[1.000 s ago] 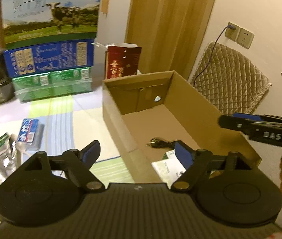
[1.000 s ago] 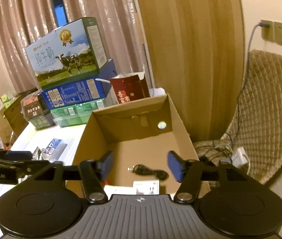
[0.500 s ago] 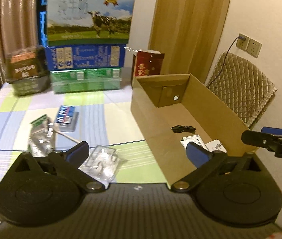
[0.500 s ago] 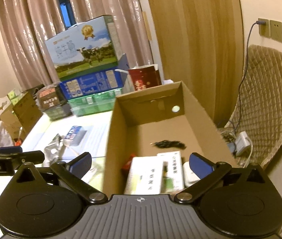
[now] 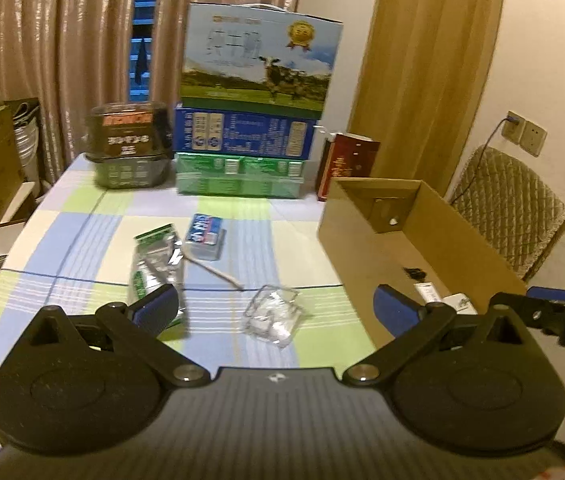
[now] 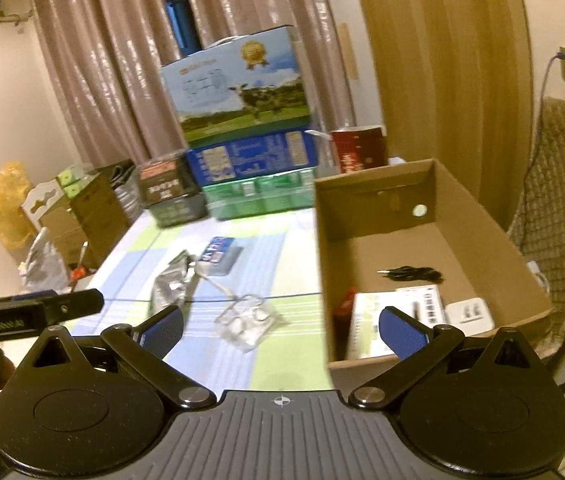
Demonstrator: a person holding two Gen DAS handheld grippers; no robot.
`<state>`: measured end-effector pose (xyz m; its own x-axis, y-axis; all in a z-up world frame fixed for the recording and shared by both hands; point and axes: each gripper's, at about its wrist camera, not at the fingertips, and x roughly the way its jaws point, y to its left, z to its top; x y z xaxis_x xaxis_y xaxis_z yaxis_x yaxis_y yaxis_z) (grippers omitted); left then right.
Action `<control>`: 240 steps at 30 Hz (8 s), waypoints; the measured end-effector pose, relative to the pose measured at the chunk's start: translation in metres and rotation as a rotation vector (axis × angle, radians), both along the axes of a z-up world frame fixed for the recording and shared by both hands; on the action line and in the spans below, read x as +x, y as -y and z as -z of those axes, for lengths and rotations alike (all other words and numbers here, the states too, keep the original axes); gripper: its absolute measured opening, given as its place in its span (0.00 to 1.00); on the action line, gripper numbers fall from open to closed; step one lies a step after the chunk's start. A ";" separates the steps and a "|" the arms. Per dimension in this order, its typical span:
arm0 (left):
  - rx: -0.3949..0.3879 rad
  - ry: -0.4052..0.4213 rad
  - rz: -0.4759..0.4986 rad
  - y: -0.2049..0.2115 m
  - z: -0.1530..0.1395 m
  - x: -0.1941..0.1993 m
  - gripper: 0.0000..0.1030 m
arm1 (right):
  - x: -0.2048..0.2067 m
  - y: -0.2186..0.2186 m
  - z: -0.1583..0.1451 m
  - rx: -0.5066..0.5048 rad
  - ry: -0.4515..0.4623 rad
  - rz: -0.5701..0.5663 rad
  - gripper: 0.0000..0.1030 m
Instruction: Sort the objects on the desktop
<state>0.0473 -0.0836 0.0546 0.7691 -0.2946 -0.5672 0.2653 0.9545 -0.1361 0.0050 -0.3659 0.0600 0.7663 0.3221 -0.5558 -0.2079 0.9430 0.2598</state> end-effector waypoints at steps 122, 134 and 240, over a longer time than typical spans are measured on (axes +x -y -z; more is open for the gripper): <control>0.198 -0.371 0.069 -0.072 0.169 0.146 0.56 | 0.136 -0.119 0.170 -0.204 -0.138 -0.220 0.76; 0.226 -0.375 0.142 -0.064 0.161 0.093 0.78 | 0.063 -0.116 0.177 -0.234 -0.214 -0.211 0.76; 0.143 -0.240 0.252 0.040 0.042 -0.016 0.44 | -0.033 0.016 0.034 -0.090 0.028 0.113 0.76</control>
